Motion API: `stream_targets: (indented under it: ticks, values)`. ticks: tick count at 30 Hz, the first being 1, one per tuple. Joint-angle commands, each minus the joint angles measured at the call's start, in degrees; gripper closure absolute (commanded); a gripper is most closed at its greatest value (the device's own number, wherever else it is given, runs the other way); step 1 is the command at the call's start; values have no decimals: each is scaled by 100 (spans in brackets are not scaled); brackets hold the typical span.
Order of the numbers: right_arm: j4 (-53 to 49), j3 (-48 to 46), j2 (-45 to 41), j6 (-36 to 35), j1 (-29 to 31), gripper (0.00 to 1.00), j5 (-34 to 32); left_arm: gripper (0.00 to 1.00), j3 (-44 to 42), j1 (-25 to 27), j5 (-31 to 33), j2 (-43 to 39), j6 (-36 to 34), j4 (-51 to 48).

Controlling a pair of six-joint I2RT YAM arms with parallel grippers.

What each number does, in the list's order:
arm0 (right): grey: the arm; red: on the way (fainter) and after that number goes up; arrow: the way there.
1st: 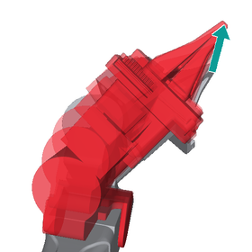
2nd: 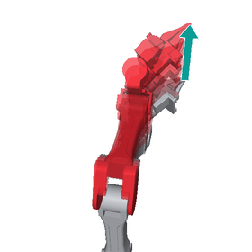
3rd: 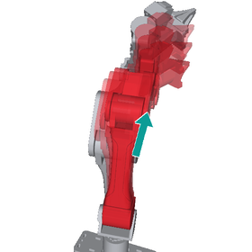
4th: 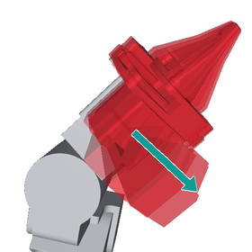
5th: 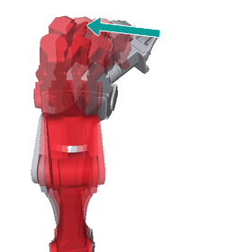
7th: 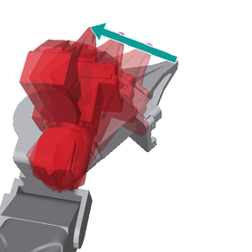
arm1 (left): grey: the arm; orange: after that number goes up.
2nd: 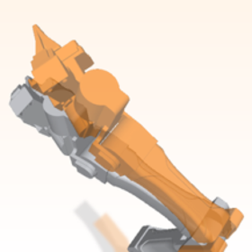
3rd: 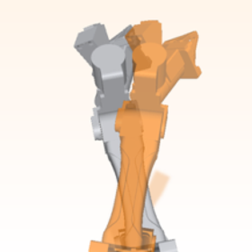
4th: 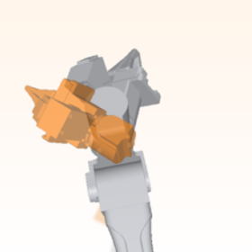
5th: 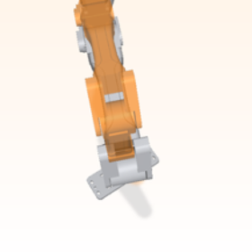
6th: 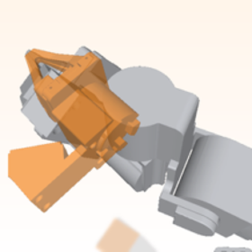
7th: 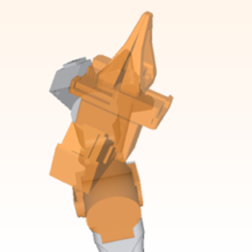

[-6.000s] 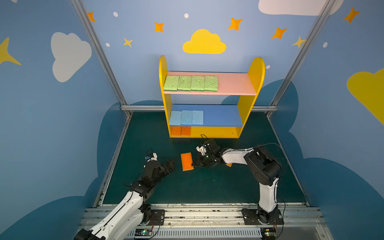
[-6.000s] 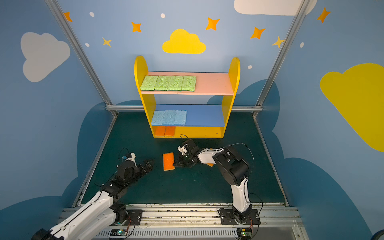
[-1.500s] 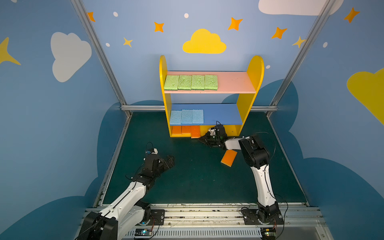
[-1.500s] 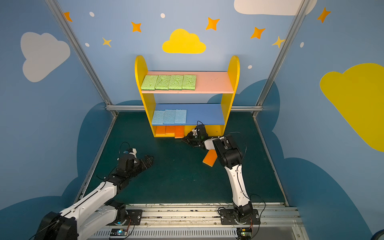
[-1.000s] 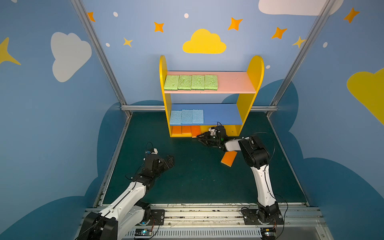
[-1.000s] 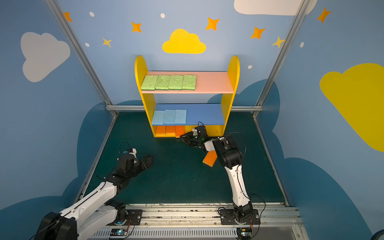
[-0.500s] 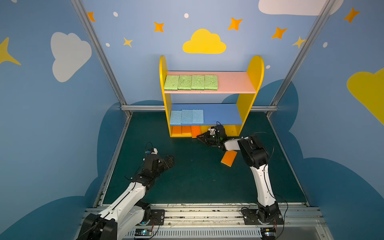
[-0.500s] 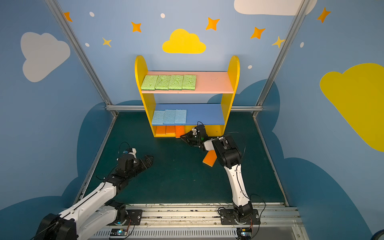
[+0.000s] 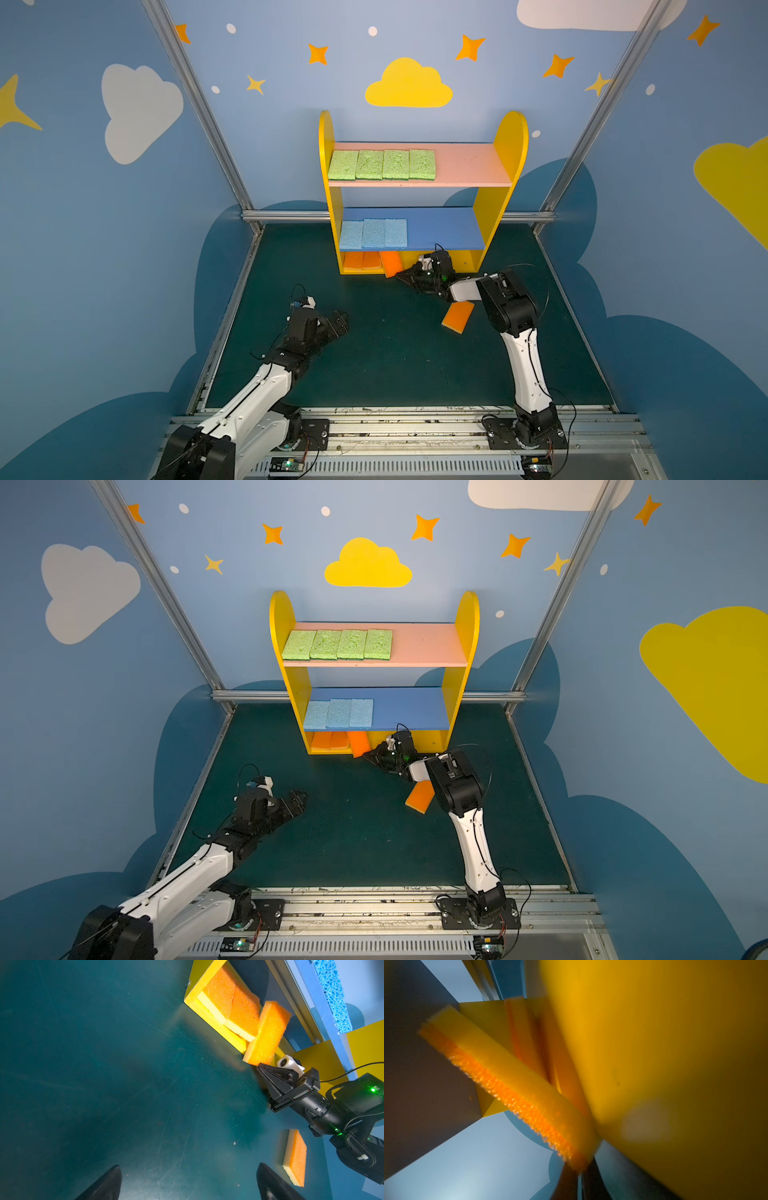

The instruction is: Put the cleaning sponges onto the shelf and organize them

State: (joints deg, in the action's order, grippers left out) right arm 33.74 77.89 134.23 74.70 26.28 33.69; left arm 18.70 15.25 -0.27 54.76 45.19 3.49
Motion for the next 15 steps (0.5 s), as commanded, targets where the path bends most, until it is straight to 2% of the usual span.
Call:
stream_targets:
  ticks: [1,4,7,15]
  values:
    - [16,-107,-55,-25,-132,86,-224,0,-25,-30,-34,32,-80,7]
    - [-14,-83,-64,-42,-115,69,-222,0,-35,-29,-34,48,-79,28]
    - [-76,2,-34,-51,-73,60,-217,0,-41,-30,-53,70,-72,38]
    - [-175,244,103,-34,-28,60,-309,0,-43,-30,-34,16,-70,3]
